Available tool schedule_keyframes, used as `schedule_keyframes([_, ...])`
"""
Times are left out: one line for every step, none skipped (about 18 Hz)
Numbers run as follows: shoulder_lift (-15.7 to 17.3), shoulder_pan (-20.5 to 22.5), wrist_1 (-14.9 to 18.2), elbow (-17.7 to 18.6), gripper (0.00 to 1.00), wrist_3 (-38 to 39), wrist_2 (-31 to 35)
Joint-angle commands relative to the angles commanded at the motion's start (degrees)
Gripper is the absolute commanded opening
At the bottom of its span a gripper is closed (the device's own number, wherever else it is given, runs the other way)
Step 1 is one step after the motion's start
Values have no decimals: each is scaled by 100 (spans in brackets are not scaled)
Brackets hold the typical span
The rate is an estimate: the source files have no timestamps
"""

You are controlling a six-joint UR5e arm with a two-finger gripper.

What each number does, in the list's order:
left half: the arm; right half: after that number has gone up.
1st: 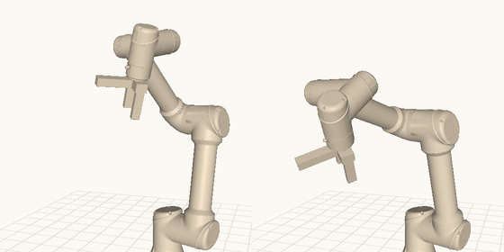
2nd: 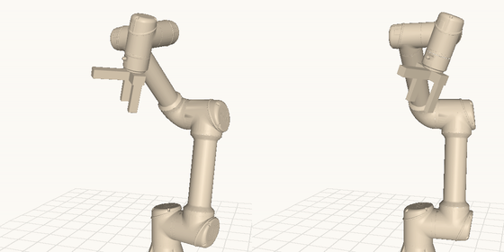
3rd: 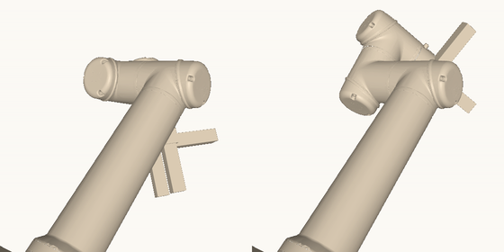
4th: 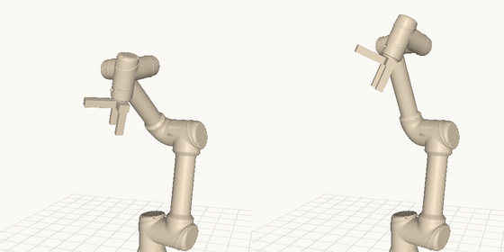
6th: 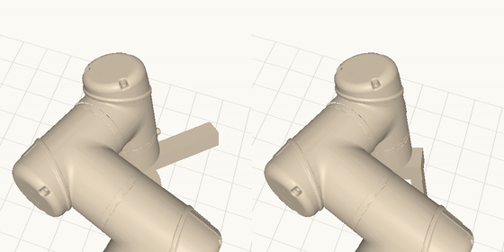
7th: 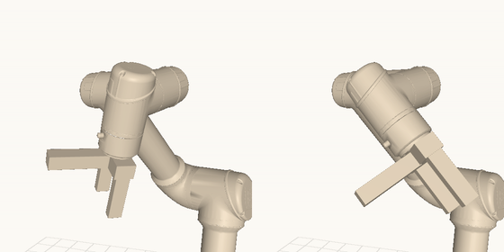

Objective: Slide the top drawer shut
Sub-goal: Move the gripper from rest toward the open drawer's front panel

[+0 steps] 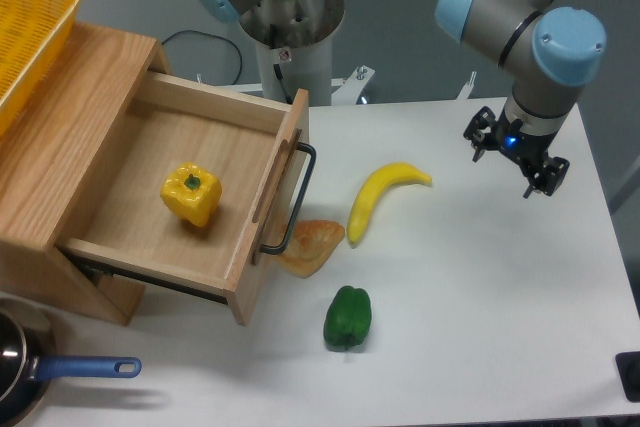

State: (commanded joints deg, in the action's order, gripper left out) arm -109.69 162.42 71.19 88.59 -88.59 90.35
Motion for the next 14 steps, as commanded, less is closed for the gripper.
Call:
schedule_keyframes([9,0,0,0,100,9,0])
schedule_keyframes([17,0,0,0,100,-26,0])
schedule_keyframes([18,0,0,0,100,-44,-9])
schedule_keyframes([26,0,9,0,100,-53,-9])
schedule_keyframes([26,-9,9,9,100,-53,-9])
schedule_keyframes([26,-9,17,44,100,-9,-17])
schedule_keyframes([35,0,18,79,100,9,-9])
schedule_keyframes([35,17,18,131,100,17,-9])
schedule_keyframes([61,26,18,201,100,52,0])
schedule_keyframes([70,35,9,263,100,174,-9])
schedule_keyframes([70,53,9,290,100,324,17])
schedule_keyframes([70,53,9,299,100,430,18])
schedule_keyframes([79,70,17,299,100,465,-43])
schedule_keyframes([79,79,26,290,100,501,-44])
